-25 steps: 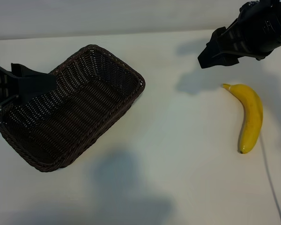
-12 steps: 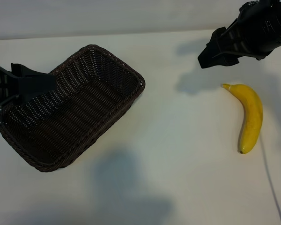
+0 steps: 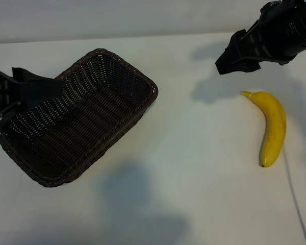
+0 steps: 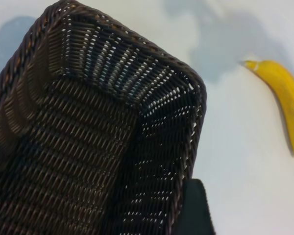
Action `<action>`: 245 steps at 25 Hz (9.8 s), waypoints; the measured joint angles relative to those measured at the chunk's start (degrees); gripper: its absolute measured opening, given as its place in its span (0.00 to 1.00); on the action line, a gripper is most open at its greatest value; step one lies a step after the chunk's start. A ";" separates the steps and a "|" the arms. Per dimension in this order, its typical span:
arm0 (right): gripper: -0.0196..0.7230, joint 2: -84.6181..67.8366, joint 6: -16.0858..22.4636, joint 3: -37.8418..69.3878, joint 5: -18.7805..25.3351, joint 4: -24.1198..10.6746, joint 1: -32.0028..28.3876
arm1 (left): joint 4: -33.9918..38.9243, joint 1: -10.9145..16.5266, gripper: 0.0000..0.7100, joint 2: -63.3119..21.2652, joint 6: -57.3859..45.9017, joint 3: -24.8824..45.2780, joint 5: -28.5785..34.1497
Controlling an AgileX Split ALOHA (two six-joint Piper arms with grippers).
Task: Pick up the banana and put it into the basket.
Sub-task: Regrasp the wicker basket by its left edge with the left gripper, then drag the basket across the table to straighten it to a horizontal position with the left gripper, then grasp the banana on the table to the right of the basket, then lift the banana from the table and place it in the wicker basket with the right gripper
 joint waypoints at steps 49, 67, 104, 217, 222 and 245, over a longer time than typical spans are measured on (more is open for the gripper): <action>0.83 0.00 -1.84 0.00 -0.18 -1.04 0.00 | 43.52 0.00 0.70 21.83 -72.53 22.32 -41.99; 0.83 0.00 -1.84 0.00 -0.68 -1.10 0.00 | 45.85 -0.90 0.23 22.28 -68.99 15.69 -36.75; 0.83 0.00 -1.91 0.00 -1.15 -1.50 0.00 | 5.76 -9.42 0.23 48.83 -11.82 -17.94 -14.99; 0.83 30.76 14.75 0.06 -5.40 -27.82 -7.40 | 16.15 -9.42 0.86 9.81 -17.19 -8.85 3.49; 0.77 31.00 13.84 0.06 -5.57 -26.51 -7.40 | 16.15 -9.42 0.86 9.81 -17.15 -8.85 3.49; 0.60 27.24 18.09 -3.11 -1.92 -28.18 -8.36 | 16.15 -9.42 0.86 9.81 -17.03 -8.85 3.43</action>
